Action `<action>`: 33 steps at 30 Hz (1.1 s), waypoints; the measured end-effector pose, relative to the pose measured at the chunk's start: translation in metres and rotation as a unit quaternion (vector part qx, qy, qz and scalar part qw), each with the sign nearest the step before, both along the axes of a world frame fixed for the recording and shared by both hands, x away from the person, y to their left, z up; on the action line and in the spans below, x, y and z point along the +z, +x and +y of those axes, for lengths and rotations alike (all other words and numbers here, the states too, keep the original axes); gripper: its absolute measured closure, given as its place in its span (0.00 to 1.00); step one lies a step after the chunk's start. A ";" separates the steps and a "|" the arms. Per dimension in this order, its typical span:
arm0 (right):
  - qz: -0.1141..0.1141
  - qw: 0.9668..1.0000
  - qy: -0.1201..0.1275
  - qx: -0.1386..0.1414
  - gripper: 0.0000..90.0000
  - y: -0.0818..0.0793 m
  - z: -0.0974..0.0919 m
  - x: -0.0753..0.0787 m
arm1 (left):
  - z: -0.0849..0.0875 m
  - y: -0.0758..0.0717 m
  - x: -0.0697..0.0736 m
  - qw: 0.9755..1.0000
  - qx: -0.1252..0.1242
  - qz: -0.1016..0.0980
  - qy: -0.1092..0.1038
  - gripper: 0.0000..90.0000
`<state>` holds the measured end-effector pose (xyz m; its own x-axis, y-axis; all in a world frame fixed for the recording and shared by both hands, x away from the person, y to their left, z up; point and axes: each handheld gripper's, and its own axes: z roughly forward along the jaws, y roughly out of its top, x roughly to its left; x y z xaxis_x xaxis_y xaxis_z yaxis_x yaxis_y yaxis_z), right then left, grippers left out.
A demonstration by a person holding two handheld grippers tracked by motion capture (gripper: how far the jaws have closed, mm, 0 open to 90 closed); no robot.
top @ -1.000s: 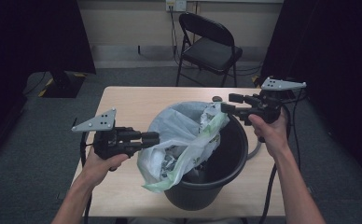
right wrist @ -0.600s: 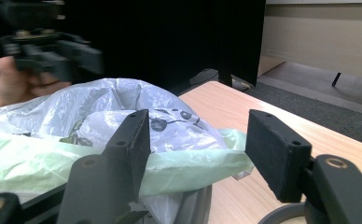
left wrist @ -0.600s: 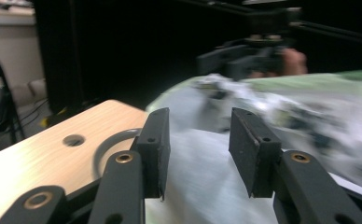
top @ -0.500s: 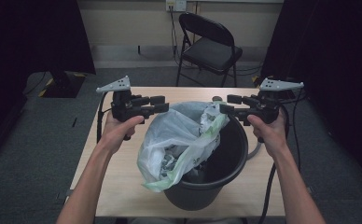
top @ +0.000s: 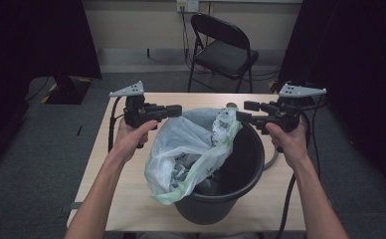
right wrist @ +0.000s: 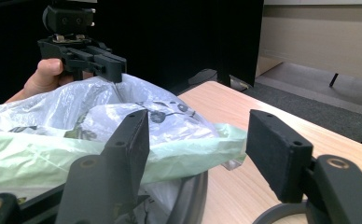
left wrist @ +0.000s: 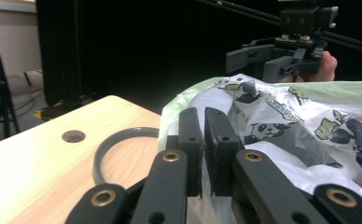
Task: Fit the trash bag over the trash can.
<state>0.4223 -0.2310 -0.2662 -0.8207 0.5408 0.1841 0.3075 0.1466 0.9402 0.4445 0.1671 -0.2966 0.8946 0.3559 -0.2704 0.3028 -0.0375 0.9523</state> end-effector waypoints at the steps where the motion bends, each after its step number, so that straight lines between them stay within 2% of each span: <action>1: 0.000 1.000 0.000 0.000 0.44 0.000 0.001 0.000 | 0.002 -0.001 -0.001 1.000 -0.002 0.000 -0.002 0.99; 6: -0.002 1.000 -0.003 0.006 0.43 0.000 0.007 0.003 | 0.014 -0.011 -0.007 1.000 0.008 -0.004 -0.014 1.00; 9: -0.003 1.000 -0.006 0.005 0.43 0.000 0.009 0.004 | 0.020 -0.018 -0.010 1.000 0.008 -0.009 -0.008 1.00; 15: -0.005 1.000 -0.005 0.005 0.42 0.000 0.012 0.006 | 0.036 -0.041 -0.016 1.000 0.004 -0.020 -0.009 1.00; 20: -0.005 1.000 -0.006 0.009 0.42 0.001 0.018 0.007 | 0.049 -0.063 -0.018 0.999 -0.025 -0.030 -0.015 1.00; 22: -0.006 1.000 -0.003 0.012 0.42 0.001 0.019 0.008 | 0.054 -0.070 -0.017 0.998 -0.047 -0.036 -0.017 1.00; 24: -0.006 1.000 -0.006 0.012 0.42 0.002 0.021 0.008 | 0.057 -0.070 -0.013 0.998 -0.047 -0.041 -0.016 0.94; 26: -0.005 1.000 -0.003 0.015 0.42 0.003 0.023 0.008 | 0.057 -0.067 -0.008 0.998 -0.039 -0.043 -0.029 0.89; 29: -0.005 1.000 -0.006 0.023 0.43 0.002 0.027 0.008 | 0.051 -0.056 -0.004 0.998 -0.024 -0.036 -0.043 0.77; 33: -0.004 1.000 -0.003 0.027 0.43 0.002 0.027 0.009 | 0.032 -0.038 -0.001 0.999 -0.008 -0.021 -0.027 0.64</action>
<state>0.4239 -0.2039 -0.2569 -0.8498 0.4974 0.1748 0.2922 0.1685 0.9414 0.4062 0.1994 -0.2976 0.9113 0.3264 -0.2508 0.2620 0.0102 0.9650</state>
